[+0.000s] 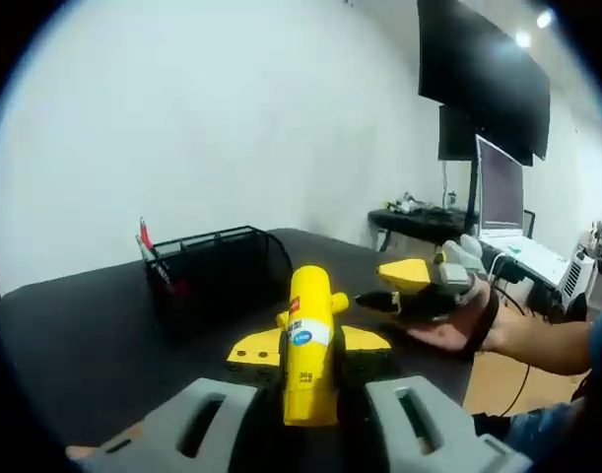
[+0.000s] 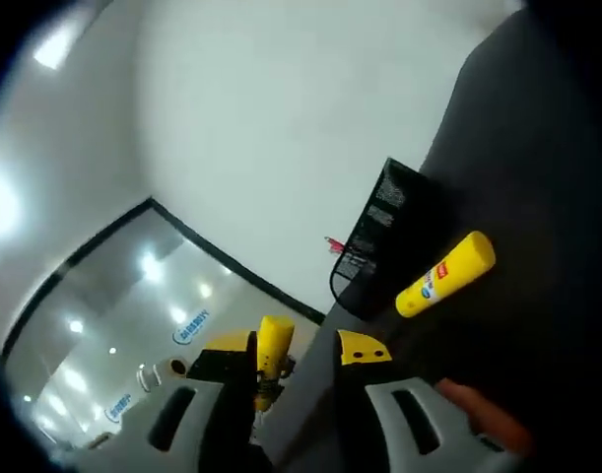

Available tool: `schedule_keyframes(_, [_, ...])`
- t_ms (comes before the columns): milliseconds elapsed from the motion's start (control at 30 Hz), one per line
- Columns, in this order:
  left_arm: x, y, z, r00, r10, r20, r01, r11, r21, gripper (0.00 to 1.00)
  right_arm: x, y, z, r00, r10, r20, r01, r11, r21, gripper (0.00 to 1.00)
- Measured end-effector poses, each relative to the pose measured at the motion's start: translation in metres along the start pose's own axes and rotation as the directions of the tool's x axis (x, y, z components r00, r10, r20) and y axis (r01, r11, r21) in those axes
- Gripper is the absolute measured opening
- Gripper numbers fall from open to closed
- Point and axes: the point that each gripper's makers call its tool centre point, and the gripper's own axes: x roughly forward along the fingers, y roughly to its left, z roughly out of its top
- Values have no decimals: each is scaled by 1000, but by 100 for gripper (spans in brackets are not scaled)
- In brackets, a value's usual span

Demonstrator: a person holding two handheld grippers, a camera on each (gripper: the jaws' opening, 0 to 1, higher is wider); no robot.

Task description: Pick up pens and glue sticks and place them into the holder.

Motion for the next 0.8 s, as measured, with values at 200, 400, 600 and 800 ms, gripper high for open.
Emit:
schedule_keyframes(200, [-3,7,22,984,78,161,-72,996,-43,0,14,6,-7,1000,21,0,-21,998,54,29])
schedule_keyframes(400, [-6,11,-20,999,37,17,-37,999,-23,0,-15,-26,6,992,-122,20,123,983,-137,25])
schedule_keyframes(600, [-23,22,-18,1000,21,-23,-22,997,-74,0,-22,-26,21,995,-56,78,60,997,-51,22])
schedule_keyframes(800, [-31,7,-30,995,-3,-96,1,1000,-16,3,-19,-25,15,996,-63,66,68,994,-90,21])
